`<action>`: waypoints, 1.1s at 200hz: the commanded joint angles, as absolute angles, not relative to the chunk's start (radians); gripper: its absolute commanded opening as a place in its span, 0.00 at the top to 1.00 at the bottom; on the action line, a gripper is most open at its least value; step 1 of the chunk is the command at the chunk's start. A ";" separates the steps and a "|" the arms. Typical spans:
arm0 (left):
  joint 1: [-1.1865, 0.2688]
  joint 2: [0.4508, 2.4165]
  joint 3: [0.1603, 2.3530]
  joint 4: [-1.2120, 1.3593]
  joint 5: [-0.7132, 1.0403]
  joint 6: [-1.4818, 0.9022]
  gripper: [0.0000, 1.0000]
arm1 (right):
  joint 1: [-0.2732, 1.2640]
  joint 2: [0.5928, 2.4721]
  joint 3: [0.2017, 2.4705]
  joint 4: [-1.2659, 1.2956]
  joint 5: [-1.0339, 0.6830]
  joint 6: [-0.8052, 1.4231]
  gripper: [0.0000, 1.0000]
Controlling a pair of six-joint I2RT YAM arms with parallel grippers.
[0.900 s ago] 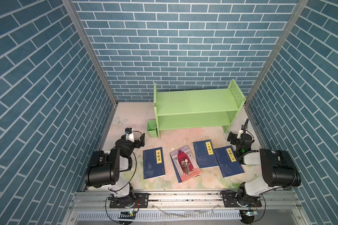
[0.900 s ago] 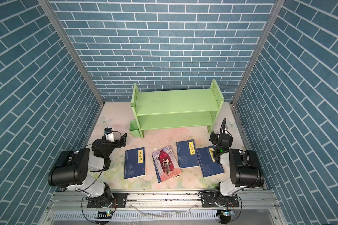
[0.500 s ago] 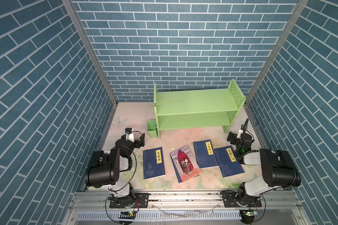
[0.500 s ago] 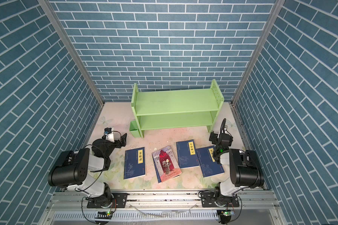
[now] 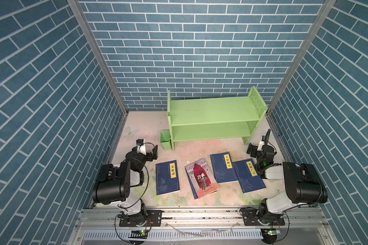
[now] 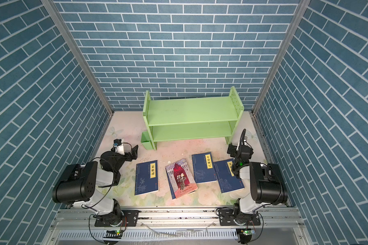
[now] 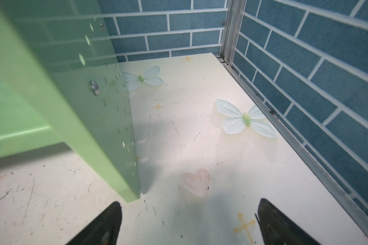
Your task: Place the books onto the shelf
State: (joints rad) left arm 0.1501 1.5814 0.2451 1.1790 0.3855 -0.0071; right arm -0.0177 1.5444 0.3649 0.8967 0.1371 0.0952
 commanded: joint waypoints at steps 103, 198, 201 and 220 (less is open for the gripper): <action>0.108 1.549 0.331 1.013 0.387 0.056 0.00 | -0.031 1.539 0.382 0.887 0.105 0.064 0.01; 0.116 1.457 0.260 1.068 0.404 0.050 0.00 | -0.028 1.175 0.516 0.247 0.295 0.193 0.02; 0.116 1.440 0.263 1.046 0.407 0.052 0.00 | -0.028 1.161 0.537 0.189 0.292 0.207 0.03; 0.116 1.325 0.306 0.827 0.424 0.066 0.00 | -0.022 1.103 0.594 -0.005 0.217 0.254 0.07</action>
State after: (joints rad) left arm 0.1120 1.4422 0.2687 1.0306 0.3908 0.0429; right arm -0.0273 1.1767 0.5152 0.3416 0.2264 0.1528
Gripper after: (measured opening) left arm 0.996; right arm 0.928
